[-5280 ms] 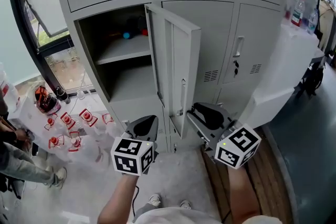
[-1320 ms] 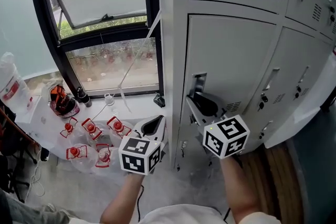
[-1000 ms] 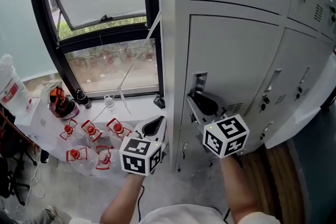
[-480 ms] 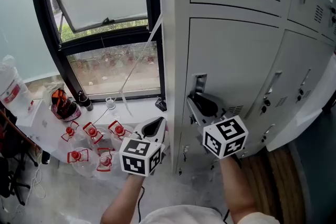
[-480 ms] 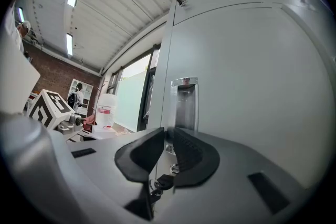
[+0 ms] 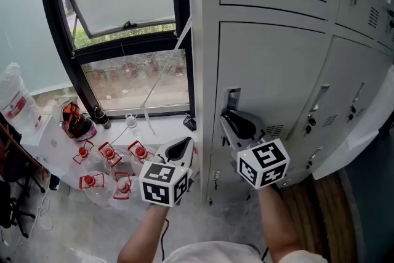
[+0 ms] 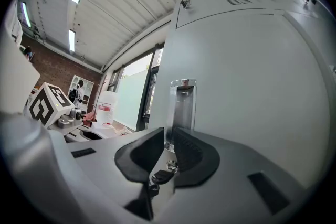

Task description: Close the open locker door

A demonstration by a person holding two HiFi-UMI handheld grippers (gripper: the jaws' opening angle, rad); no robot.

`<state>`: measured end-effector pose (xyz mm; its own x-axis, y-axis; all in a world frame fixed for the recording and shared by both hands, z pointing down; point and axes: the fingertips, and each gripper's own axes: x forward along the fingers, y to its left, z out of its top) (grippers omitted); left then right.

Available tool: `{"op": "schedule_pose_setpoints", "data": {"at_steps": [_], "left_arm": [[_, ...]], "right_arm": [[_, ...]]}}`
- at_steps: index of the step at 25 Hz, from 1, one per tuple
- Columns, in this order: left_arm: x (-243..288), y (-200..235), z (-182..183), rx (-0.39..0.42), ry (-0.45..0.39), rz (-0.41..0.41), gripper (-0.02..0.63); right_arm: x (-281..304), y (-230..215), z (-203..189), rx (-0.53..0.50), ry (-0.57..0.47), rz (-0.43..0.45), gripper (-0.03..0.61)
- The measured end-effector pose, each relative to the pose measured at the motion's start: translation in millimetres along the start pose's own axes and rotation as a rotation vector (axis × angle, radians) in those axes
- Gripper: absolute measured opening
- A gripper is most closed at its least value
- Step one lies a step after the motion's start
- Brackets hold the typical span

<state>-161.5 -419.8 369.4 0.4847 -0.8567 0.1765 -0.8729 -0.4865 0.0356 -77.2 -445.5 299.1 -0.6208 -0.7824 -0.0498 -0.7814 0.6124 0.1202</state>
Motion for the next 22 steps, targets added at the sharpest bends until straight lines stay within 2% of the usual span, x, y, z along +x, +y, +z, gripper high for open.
{"op": "schedule_pose_setpoints", "data": {"at_steps": [9, 22], "left_arm": [[1.8, -19.4, 2.0, -0.004, 0.0, 0.019, 0.006], [9.1, -80.7, 11.1, -0.008, -0.01, 0.029, 0.006]], "right_arm": [[-27.3, -12.0, -5.0, 0.028, 0.0, -0.01, 0.054], [-108.0, -45.9, -14.2, 0.069, 0.027, -0.056, 0.04]]}}
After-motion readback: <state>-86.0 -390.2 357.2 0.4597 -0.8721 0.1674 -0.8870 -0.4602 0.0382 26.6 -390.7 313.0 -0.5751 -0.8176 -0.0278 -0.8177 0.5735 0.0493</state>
